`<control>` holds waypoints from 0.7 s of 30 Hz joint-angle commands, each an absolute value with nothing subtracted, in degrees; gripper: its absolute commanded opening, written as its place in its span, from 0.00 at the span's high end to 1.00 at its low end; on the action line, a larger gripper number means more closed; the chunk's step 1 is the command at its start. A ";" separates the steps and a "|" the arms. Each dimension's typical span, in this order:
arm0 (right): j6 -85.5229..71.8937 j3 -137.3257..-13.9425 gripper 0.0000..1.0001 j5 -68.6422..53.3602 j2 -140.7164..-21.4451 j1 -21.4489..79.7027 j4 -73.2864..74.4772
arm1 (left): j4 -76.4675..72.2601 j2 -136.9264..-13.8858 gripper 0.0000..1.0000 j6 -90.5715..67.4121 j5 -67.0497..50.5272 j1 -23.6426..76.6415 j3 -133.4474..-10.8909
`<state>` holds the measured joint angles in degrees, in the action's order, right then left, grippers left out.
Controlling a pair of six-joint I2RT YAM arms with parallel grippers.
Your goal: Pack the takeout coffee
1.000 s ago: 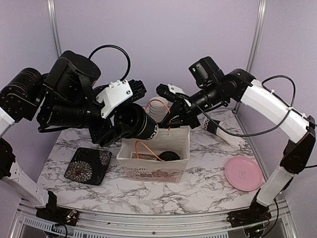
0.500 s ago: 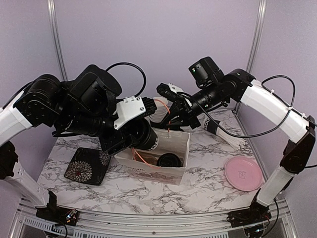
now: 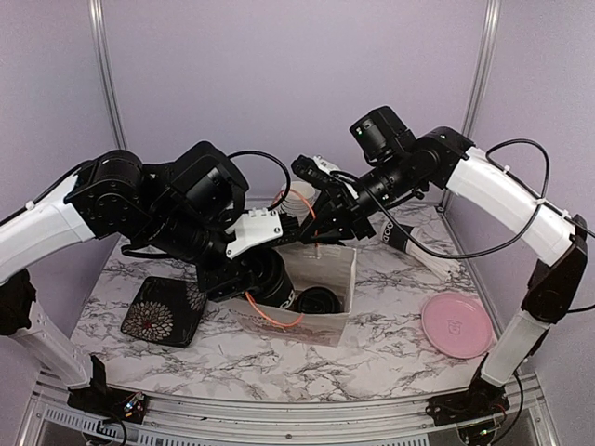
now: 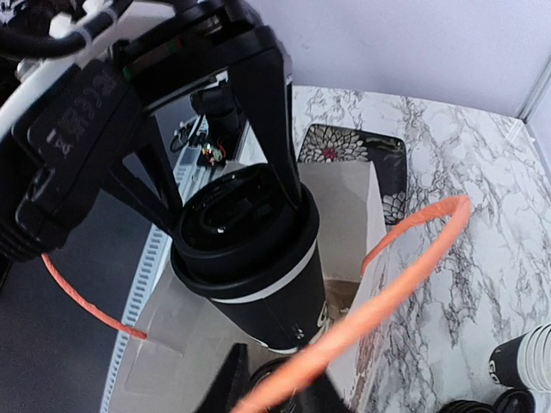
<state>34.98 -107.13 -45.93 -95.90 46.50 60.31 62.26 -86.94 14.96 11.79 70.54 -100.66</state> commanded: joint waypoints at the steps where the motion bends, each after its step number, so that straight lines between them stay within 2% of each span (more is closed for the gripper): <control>1: 36.73 -111.35 0.68 -45.45 -96.57 46.94 62.94 | 60.70 -86.52 0.47 15.82 8.46 70.62 -98.41; 4: 41.32 -112.53 0.46 -45.45 -94.89 45.47 65.93 | 60.64 -85.40 0.47 14.34 9.27 71.12 -96.10; 6: 43.96 -114.21 0.35 -47.48 -93.96 43.28 67.86 | 60.64 -84.85 0.47 13.26 10.24 72.11 -94.79; 8: 44.99 -116.05 0.29 -51.11 -93.77 40.02 69.19 | 60.63 -84.60 0.47 12.60 11.59 73.40 -93.69; 10: 44.01 -117.34 0.28 -53.58 -94.70 36.88 68.94 | 60.73 -84.51 0.47 12.09 13.78 74.82 -92.82; 13: 37.77 -115.93 0.29 -48.39 -97.38 35.34 62.80 | 60.69 -84.41 0.48 11.23 16.10 77.24 -92.26; 21: 31.05 -115.84 0.41 -41.11 -109.84 35.38 57.34 | 60.78 -83.31 0.48 7.34 24.83 84.25 -91.02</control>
